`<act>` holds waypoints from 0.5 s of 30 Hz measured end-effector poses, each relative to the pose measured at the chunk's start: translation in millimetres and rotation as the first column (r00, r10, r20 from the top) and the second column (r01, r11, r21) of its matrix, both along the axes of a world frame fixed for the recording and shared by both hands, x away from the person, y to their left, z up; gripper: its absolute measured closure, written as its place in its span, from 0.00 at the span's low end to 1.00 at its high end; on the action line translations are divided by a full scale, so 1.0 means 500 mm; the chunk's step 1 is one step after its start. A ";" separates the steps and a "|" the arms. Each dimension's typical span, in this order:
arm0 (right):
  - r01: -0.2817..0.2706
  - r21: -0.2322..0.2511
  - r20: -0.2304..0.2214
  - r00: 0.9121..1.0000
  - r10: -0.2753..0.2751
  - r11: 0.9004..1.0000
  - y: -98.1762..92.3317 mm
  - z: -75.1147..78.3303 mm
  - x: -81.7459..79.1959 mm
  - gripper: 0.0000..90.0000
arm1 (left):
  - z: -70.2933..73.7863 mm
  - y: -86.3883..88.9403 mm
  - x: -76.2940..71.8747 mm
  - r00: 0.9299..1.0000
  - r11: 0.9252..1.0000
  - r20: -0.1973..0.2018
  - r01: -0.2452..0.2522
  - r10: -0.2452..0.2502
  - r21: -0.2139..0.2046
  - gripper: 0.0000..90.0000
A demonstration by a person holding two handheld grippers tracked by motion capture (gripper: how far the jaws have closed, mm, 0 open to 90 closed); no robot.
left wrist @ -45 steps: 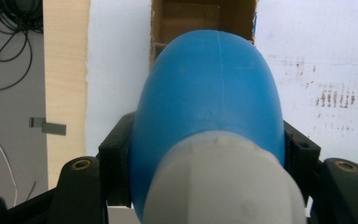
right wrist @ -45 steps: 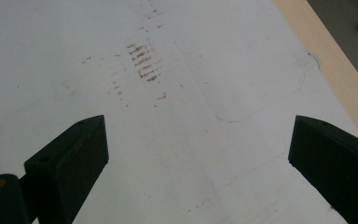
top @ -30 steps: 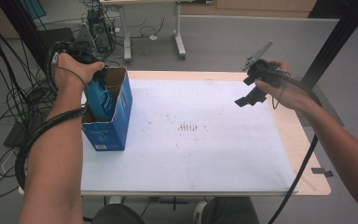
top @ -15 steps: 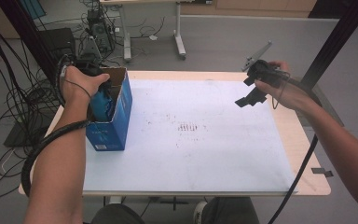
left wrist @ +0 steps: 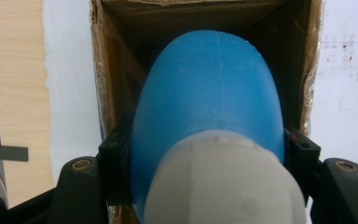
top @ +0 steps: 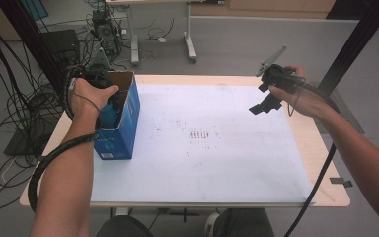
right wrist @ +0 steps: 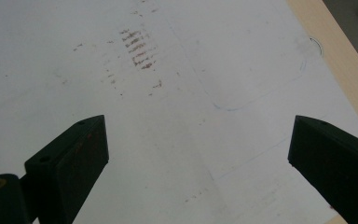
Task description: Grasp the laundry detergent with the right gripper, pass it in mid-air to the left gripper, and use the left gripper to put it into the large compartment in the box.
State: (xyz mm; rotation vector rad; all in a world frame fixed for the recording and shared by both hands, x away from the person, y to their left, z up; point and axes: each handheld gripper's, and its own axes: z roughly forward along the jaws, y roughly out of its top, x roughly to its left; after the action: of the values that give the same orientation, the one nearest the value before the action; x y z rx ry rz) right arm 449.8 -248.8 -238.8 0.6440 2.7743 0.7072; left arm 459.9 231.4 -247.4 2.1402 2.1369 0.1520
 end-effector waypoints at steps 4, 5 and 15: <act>0.000 0.000 -0.001 1.000 0.000 1.000 0.001 -0.001 0.002 0.05 | -0.010 0.001 0.000 1.000 1.000 0.001 0.002 -0.002 0.002 0.41; 0.000 0.000 -0.001 1.000 0.000 1.000 0.001 -0.001 0.002 0.05 | -0.013 0.000 0.000 1.000 1.000 0.002 0.005 -0.005 0.004 0.41; 0.005 -0.008 -0.007 1.000 -0.005 1.000 -0.002 -0.006 0.004 0.05 | -0.040 -0.004 0.000 1.000 1.000 -0.021 0.018 -0.018 0.003 0.41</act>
State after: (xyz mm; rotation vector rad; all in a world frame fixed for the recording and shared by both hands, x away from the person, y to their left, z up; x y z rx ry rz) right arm 452.1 -249.7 -241.8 0.6529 2.7791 0.6943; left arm 460.2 229.5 -267.3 2.1712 2.1295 0.1322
